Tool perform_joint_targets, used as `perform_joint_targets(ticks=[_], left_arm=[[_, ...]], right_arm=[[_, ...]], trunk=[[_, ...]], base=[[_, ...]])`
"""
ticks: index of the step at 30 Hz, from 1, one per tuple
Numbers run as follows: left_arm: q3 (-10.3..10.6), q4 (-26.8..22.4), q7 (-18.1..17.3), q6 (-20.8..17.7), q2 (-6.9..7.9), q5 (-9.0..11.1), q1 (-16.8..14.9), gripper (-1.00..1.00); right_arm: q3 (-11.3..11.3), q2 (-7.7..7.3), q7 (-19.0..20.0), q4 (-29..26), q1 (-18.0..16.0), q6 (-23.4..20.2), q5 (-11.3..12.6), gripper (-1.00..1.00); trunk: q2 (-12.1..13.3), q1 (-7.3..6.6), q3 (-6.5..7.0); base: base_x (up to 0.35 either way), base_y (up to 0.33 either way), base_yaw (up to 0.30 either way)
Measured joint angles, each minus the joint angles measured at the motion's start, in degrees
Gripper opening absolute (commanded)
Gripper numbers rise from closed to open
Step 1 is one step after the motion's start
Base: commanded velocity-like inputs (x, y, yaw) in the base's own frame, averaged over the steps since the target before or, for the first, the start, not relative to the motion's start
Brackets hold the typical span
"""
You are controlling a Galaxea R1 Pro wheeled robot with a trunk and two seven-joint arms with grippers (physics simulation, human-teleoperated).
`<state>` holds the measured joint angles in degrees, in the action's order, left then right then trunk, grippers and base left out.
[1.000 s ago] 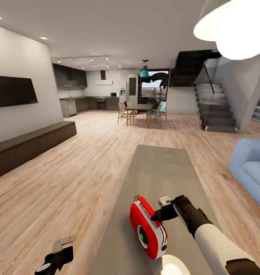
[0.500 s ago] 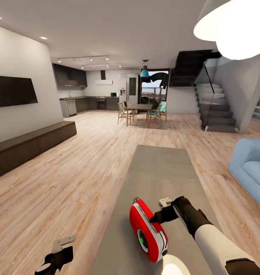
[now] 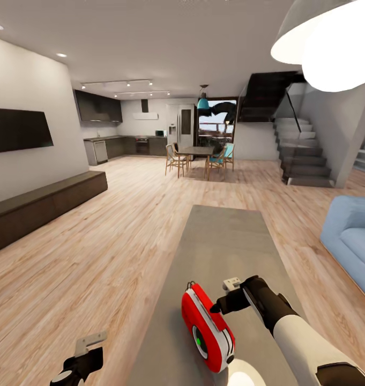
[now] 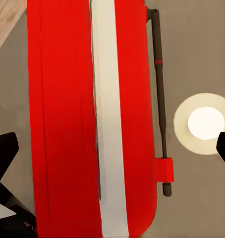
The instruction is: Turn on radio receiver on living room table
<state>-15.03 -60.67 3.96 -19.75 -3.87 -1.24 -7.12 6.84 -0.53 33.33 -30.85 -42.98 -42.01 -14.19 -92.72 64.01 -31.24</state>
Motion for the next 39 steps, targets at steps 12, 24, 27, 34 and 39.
perform_joint_targets(ticks=[12, 24, 27, 34, 39], left_arm=[[0.04, 0.03, 0.0, -0.03, 0.0, -0.08, 0.0, -1.0], [0.08, 0.11, -0.01, 0.01, 0.0, -0.08, 0.0, -1.0], [0.09, 0.11, 0.0, 0.0, 0.0, -0.08, 0.0, -1.0], [0.09, 0.11, 0.0, 0.01, 0.0, -0.12, 0.0, -1.0], [0.09, 0.11, 0.0, 0.04, 0.0, -0.13, 0.0, -1.0]], right_arm=[[0.02, 0.0, -0.02, 0.0, 0.0, 0.06, -0.04, 1.0], [0.02, 0.0, -0.14, 0.0, 0.0, 0.09, -0.04, 1.0], [0.02, 0.0, -0.18, 0.0, 0.0, 0.09, -0.11, 1.0], [0.02, 0.0, -0.52, 0.0, 0.0, 0.17, -0.18, 1.0], [0.02, 0.0, -0.54, 0.0, 0.0, 0.18, -0.21, 1.0]], trunk=[[4.81, -2.63, 2.15], [9.63, -5.27, 4.31], [10.83, -5.93, 4.85], [13.64, -7.47, 6.1], [15.64, -8.57, 7.0]], base=[[-0.08, 0.0, 0.0], [-0.228, 0.0, 0.0], [-0.011, 0.0, 0.0], [-0.001, 0.0, 0.0], [0.0, 0.0, 0.0]])
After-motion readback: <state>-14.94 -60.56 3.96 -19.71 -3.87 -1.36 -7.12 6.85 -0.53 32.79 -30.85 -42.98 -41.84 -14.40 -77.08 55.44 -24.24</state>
